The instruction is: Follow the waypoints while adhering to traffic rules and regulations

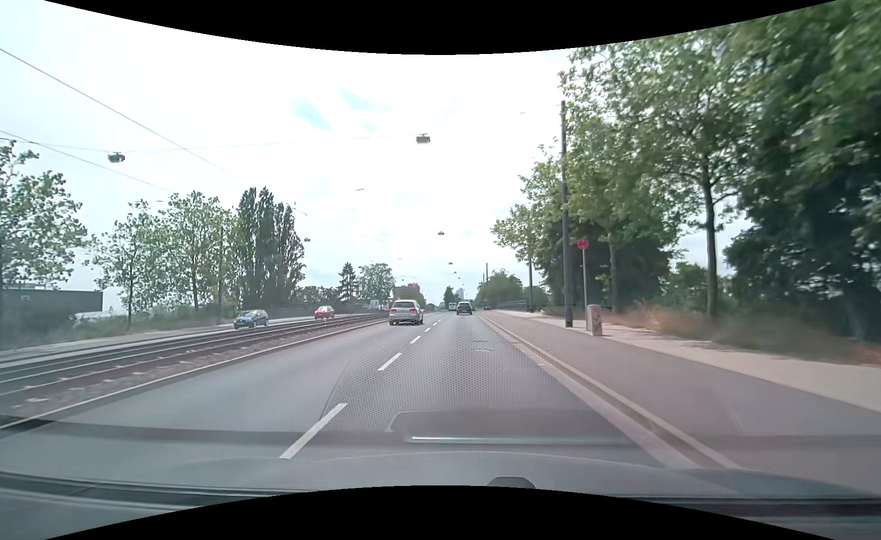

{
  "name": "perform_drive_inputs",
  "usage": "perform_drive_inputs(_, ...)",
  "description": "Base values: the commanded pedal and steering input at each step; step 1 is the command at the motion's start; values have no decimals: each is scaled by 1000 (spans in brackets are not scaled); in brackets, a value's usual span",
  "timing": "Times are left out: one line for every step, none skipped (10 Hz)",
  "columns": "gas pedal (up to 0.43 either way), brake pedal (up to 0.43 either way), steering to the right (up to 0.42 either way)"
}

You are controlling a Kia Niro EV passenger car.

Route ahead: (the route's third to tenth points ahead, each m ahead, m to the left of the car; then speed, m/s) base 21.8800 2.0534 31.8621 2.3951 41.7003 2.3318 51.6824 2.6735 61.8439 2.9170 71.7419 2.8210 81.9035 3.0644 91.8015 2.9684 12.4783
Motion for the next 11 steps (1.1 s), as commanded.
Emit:
perform_drive_inputs(209, 0, -12)
perform_drive_inputs(209, 0, -12)
perform_drive_inputs(209, 0, -12)
perform_drive_inputs(209, 0, -12)
perform_drive_inputs(209, 0, -11)
perform_drive_inputs(209, 0, -11)
perform_drive_inputs(209, 0, -11)
perform_drive_inputs(209, 0, -11)
perform_drive_inputs(209, 0, -11)
perform_drive_inputs(209, 0, -11)
perform_drive_inputs(209, 0, -10)
